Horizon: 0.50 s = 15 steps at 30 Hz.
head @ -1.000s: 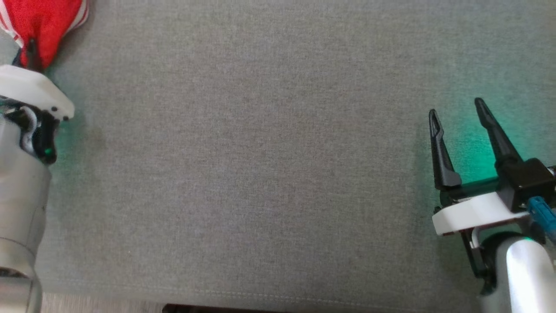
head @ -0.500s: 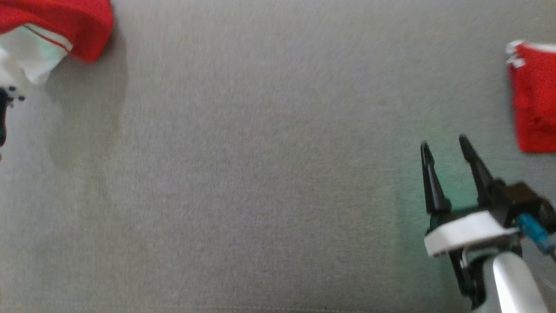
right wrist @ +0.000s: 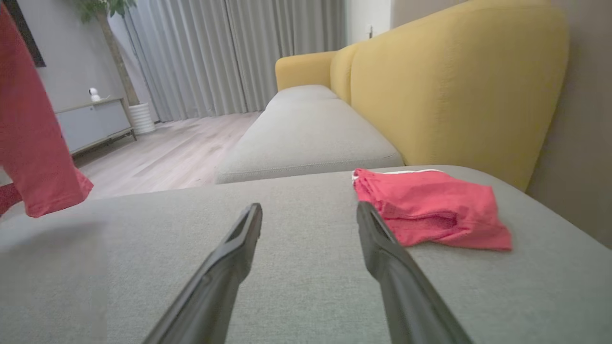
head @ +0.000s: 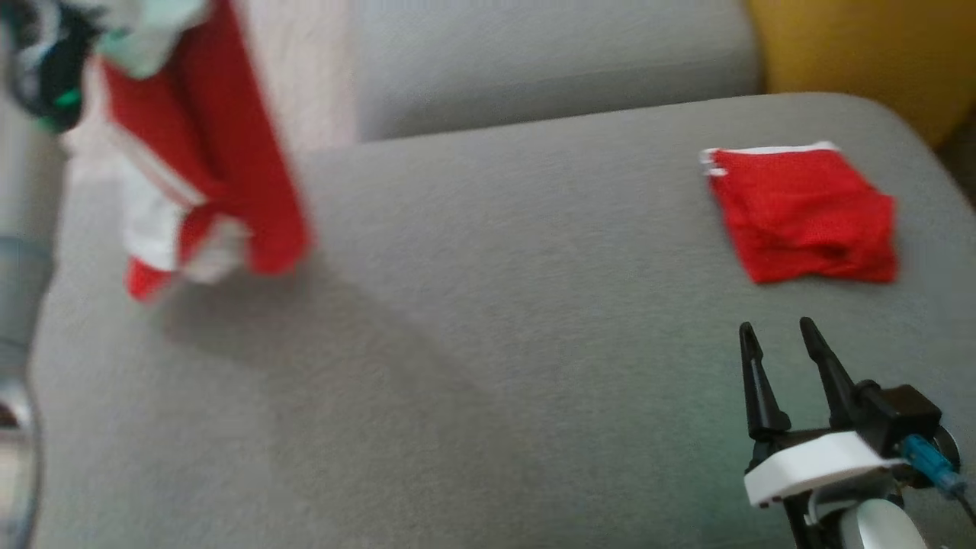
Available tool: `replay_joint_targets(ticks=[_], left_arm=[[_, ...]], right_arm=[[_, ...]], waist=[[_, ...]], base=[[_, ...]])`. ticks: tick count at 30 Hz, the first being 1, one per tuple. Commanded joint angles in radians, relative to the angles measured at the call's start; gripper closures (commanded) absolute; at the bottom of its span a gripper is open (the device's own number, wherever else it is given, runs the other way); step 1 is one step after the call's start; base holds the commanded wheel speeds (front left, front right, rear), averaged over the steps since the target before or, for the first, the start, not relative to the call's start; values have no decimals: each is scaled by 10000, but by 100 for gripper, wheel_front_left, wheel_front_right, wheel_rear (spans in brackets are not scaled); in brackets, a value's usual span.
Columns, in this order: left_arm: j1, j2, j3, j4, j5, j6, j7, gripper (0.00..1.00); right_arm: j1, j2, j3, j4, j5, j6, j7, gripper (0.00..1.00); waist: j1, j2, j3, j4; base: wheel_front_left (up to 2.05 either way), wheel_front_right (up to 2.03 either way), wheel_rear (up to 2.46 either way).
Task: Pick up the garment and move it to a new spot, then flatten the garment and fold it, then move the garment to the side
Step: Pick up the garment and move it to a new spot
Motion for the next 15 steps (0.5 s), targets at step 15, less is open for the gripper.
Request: replay_joint_targets(ticks=[15], left_arm=[[2550,-528,255,-1911,-997,1405,529,100]], right_arm=[[-365,-53,124,346,293,67,-484,0]], waist=[[1,-1,434,-772]], base=[[0,0,0]])
